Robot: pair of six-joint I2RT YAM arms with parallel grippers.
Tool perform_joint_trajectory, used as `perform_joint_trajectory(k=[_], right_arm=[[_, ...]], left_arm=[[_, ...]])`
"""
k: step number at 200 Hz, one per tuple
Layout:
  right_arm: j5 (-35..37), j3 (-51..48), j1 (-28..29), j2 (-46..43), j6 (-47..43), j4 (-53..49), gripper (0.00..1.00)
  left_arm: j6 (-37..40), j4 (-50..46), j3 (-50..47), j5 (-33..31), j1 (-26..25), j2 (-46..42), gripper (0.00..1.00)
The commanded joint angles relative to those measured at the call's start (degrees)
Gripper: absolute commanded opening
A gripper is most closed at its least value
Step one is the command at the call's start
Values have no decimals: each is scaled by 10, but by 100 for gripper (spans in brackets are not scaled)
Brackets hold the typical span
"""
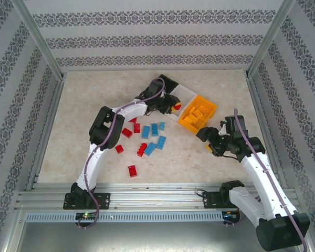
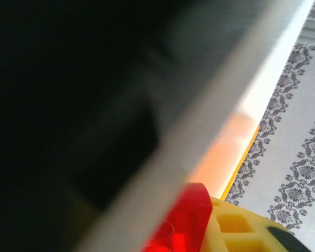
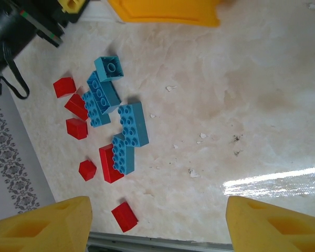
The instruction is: Sort the legos into containers by color
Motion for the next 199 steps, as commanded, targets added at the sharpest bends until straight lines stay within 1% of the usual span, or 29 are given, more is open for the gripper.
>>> perform_joint_trajectory(k=[1,25,53,78,86,149,199], right_arm=[[-7,-3,-3,-4,-11,-10,68],[-8,-4,-3,-8,-7,-8,69],[-4,-3,-3,-16,-1,-9,69],[-1,1,-3,-20,0,-14,69],[0,3,-3,-22,0,-16,69],[1,28,-1,-15,-9,-20,68],[-11,58,6,21,-30,-9,68]], left_arm=[[-36,7,-37,-1,-11,3,31],[-22,-5,-29,1,-11,-1,44],[-4,-27,-3,5,-11,-3,50],[11,-47,18,10,-9,-4,61],[14,-51,22,10,-9,-5,63],[26,-53,42,18,-6,-38,65],[16,-17,20,33,-6,-90,65]])
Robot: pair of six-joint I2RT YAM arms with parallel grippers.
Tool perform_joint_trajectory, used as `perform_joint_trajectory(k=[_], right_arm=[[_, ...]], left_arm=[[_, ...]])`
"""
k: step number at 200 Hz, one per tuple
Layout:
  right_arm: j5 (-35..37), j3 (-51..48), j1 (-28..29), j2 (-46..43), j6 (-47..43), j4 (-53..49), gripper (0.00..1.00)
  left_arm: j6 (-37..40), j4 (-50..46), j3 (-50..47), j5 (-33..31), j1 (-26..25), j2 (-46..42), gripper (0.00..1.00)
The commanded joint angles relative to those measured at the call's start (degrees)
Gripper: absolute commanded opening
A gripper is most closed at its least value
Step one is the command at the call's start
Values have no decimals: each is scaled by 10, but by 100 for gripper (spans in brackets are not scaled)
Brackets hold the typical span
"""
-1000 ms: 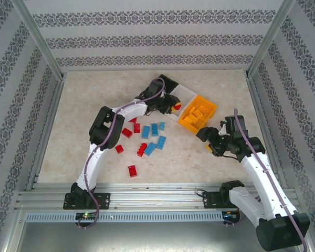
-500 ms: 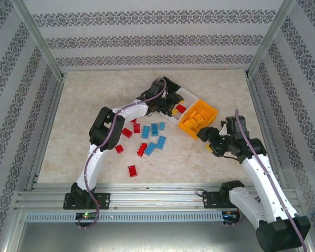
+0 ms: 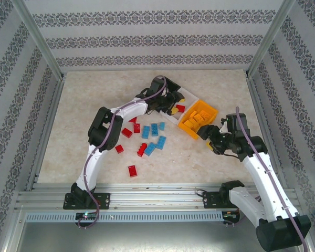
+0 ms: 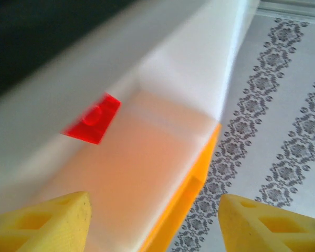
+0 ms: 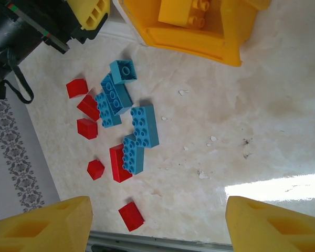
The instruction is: Sort the legos into containers by color
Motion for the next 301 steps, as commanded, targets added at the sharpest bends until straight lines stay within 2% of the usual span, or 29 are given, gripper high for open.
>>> perform_joint_trajectory(k=[1,34,58,84,101,136,150,229,301], right_arm=[[-11,27,6,18,-22,2,68],[-7,49,34,62,-37,13,68],[-2,65,71,105,-44,28,68],[14,91,124,166,-55,37,68],[20,104,152,201,-54,51,68],[19,135,188,259,-53,68,68],[22,144,197,270,-51,69,68],[48,153,202,260,-38,49,68],[58,158,200,275,-27,48,68]], left_arm=[[1,18,-5,16,0,-64,65],[40,0,-51,28,3,-130,66],[143,-113,-105,8,14,-208,66],[306,-356,-138,-99,35,-279,69],[399,-466,-149,-179,53,-296,70],[555,-557,-123,-289,71,-266,77],[594,-559,-112,-303,80,-243,79],[670,-580,5,-314,119,-89,80],[680,-572,37,-287,128,-33,76]])
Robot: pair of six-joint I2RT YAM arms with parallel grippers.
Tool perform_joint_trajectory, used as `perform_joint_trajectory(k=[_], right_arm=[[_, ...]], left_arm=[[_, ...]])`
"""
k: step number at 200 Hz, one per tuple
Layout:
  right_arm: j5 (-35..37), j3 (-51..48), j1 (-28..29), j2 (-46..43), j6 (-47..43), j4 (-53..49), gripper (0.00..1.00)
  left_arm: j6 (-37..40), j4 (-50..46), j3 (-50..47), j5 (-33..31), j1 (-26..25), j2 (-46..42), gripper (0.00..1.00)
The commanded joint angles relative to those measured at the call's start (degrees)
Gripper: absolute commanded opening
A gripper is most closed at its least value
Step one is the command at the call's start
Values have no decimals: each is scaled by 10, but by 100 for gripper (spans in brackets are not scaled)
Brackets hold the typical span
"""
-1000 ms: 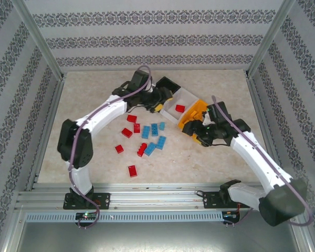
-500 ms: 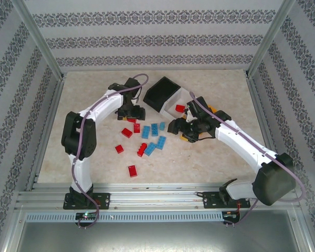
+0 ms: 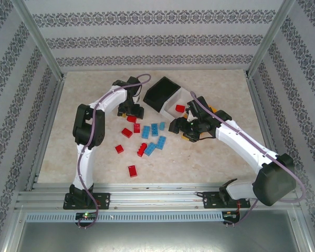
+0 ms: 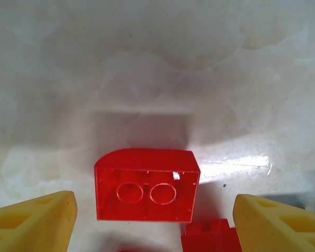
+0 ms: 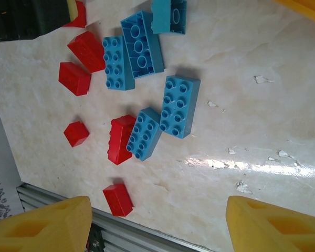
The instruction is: Sort the legos into containers by color
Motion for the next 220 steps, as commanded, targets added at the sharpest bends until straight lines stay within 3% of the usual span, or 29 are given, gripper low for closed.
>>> perform_joint_trajectory(k=[1,41,127,169,220], right_arm=[[14,18,0,4,6,-10,69],[12,34,-1,27,6,-7,68],[7,43,2,44,9,3,68],[13,40,2,34,9,1,68],[19,28,-4,7,2,-5,68]], left_arm=[[15,-24,14,11,7,16,76],[7,-25,9,19,7,27,71],[5,-17,-16,31,23,21,50],[-12,-9,-33,52,30,-5,48],[-78,14,-35,132,36,-58,47]])
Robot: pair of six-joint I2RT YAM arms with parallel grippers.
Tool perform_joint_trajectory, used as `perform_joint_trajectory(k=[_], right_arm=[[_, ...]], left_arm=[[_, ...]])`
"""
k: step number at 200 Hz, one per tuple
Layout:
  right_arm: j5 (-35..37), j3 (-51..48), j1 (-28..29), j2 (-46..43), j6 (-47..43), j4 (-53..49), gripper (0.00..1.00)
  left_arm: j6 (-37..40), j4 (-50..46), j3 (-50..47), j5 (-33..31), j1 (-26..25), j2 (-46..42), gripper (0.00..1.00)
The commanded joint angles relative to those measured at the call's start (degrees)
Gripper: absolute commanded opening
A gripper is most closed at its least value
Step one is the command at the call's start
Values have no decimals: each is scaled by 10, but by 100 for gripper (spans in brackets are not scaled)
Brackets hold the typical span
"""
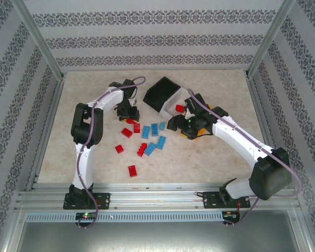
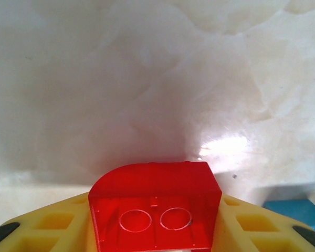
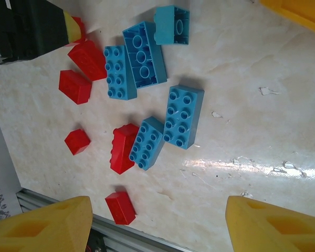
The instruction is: Sort the legos into containers by color
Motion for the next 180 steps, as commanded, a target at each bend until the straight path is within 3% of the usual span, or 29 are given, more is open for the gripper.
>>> perform_joint_trajectory(k=[1,31,60,101,180], right_arm=[[15,-2,-4,-26,0,-5,68],[14,-35,-20,-67,-1,-8,68],[18,-77,-54,-130,-2,-21,68],[5,-133,-114,-222,3,-35,68],[-13,-159,-152,-288,-23,-69,67]], left_arm=[[-50,13,1,55,8,-52,47],[-155,86,-24,149,8,-79,47],[-306,240,-85,228,-5,-101,46],[-492,432,-111,258,-51,-81,46],[-564,434,70,229,-120,52,48]])
